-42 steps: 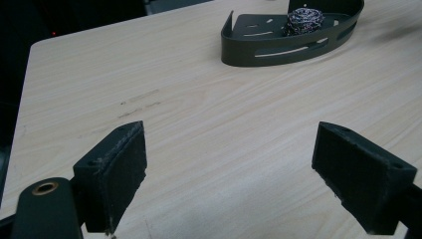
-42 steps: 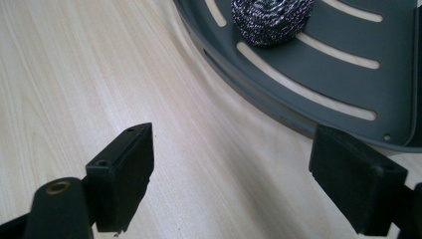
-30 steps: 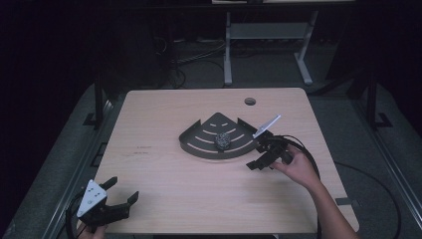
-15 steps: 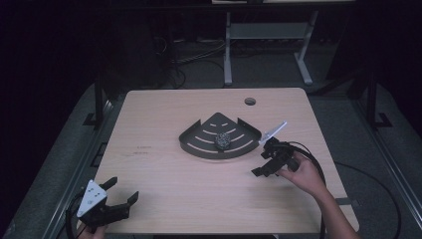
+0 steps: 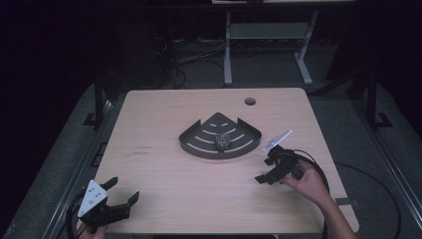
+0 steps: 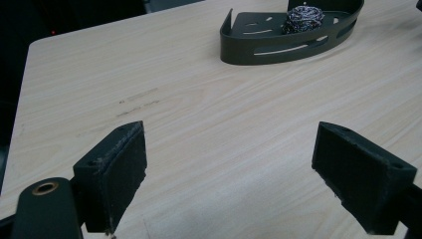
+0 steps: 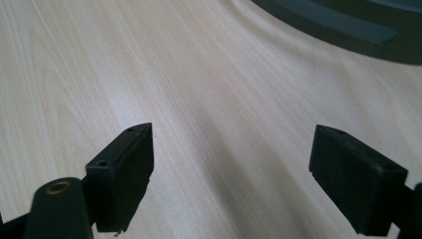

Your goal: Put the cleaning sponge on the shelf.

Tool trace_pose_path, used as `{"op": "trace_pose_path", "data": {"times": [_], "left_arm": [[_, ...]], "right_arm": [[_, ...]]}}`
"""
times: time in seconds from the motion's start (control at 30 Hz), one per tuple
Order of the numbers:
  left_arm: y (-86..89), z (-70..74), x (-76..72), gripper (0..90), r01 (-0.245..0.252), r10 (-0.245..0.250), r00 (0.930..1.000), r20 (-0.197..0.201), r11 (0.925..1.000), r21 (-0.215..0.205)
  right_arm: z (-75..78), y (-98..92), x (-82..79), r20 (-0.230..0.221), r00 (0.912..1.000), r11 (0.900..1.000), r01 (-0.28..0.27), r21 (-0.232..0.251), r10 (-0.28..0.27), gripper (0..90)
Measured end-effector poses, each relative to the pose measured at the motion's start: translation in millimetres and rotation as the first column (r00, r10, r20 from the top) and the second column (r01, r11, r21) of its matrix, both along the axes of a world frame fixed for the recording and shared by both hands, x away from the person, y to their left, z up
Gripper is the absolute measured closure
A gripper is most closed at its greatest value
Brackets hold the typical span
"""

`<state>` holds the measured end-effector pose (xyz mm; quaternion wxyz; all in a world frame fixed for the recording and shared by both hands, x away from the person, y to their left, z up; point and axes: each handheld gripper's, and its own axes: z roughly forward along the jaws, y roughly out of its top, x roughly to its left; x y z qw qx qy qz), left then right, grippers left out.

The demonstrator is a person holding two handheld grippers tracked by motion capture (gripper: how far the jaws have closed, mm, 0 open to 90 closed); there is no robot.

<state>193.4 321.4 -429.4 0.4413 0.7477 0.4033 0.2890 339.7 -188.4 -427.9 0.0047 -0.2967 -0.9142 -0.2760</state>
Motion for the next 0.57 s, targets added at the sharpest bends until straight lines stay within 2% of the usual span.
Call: {"op": "trace_pose_path", "data": {"times": [0.57], "left_arm": [[-2.1, -0.1, 0.8, 13.3, 0.003, -0.003, 1.0000, -0.001, 1.0000, 0.000]], "right_arm": [[-7.1, -10.2, -18.5, -0.002, 1.0000, 1.000, 0.004, 0.007, -0.004, 16.5]]}}
